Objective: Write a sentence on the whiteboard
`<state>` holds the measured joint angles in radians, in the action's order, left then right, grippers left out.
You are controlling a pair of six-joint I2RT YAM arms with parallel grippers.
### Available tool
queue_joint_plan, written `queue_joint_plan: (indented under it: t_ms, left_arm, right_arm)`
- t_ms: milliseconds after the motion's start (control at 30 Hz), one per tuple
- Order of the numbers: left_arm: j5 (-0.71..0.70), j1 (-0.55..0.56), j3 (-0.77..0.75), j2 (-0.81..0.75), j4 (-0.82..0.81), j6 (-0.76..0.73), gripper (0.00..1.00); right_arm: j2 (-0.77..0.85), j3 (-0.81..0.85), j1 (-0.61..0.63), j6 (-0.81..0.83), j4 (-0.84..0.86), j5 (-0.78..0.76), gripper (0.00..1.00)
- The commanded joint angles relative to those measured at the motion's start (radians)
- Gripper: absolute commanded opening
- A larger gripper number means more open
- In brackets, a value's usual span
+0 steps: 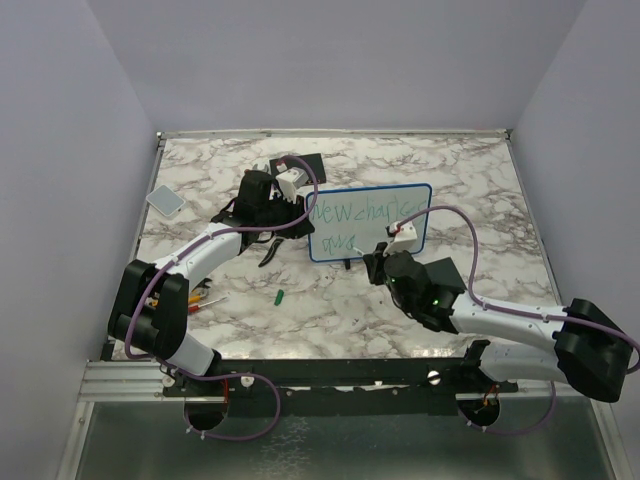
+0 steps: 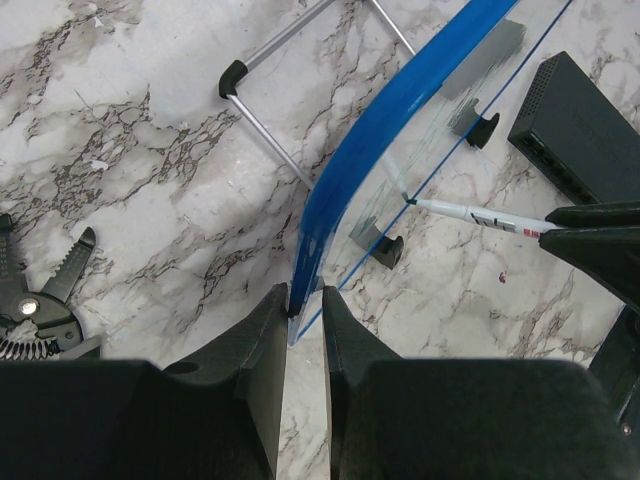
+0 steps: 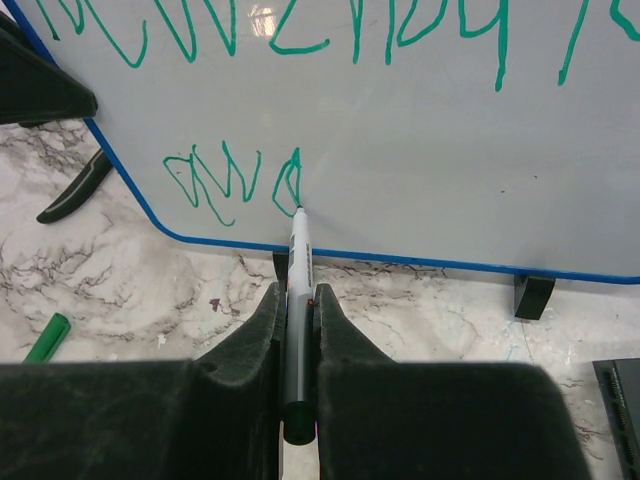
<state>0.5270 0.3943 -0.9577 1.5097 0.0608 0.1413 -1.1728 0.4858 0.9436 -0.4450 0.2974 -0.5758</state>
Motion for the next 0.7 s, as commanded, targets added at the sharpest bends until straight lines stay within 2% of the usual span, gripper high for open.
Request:
queue_joint_plan:
  t_ms: [0, 267, 467, 667]
  left_arm:
    - [-0.003, 0.006, -0.017, -0.033, -0.001, 0.006, 0.20]
    - [-0.006, 0.006, -0.016, -0.036, 0.000, 0.005, 0.20]
    - [-0.006, 0.006, -0.015, -0.036, 0.000, 0.005, 0.20]
    - [-0.006, 0.006, -0.015, -0.034, 0.000, 0.004, 0.20]
  right_arm:
    - [-0.017, -0.013, -0.003, -0.036, -0.061, -0.084, 0.00]
    - [0.052, -0.022, -0.003, -0.027, -0.078, -0.103, 0.01]
    - [0.135, -0.032, -0.003, 0.042, -0.033, -0.053, 0.01]
    - [0.126, -0.007, -0.003, 0.087, -0.002, -0.065, 0.01]
